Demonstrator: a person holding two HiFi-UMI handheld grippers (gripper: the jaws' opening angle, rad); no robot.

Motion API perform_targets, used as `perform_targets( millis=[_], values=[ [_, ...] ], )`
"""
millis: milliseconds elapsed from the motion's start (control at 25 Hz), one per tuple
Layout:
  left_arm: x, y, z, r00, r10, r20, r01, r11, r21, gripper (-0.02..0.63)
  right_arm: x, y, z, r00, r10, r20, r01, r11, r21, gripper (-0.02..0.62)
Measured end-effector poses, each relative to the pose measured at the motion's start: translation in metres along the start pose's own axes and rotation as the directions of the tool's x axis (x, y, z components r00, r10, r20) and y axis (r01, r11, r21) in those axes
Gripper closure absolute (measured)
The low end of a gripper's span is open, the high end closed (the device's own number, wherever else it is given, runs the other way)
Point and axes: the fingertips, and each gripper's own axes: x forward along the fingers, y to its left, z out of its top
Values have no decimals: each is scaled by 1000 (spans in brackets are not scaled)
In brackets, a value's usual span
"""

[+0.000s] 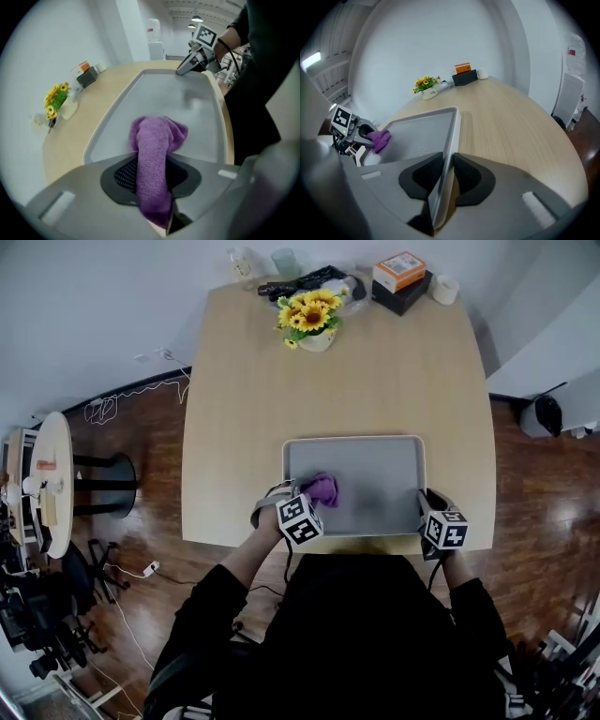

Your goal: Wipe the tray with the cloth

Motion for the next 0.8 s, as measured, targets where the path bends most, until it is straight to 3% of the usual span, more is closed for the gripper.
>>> perform_targets(
  millis=[80, 200, 360, 560, 680, 800],
  values=[
    [-6, 7, -30, 1000, 19, -20, -19, 999, -48, 514, 0, 2, -1, 1000, -11, 2, 11, 1000, 4, 517],
    [-9, 10, -43, 999, 21, -35, -24, 994, -107, 514, 0, 4, -2, 1000, -22, 9, 22, 1000, 16, 517],
    [-1, 0, -1, 1000, -17, -24, 14, 992, -126, 514, 1, 7, 0, 999, -27, 20, 26, 999, 25, 517],
    [29, -45, 120, 993, -108, 43, 104, 990, 95, 512, 1, 6, 2, 999, -19, 43, 19, 1000, 0, 517],
    [45, -73, 188, 984, -170, 50, 154, 961, 229, 512, 1, 5, 1, 999, -14, 44, 14, 1000, -3, 517],
    [52, -86, 214, 988, -152, 22, 134, 925, 356, 511, 0, 6, 1, 999, -4, 39, 4, 1000, -7, 518]
  ],
)
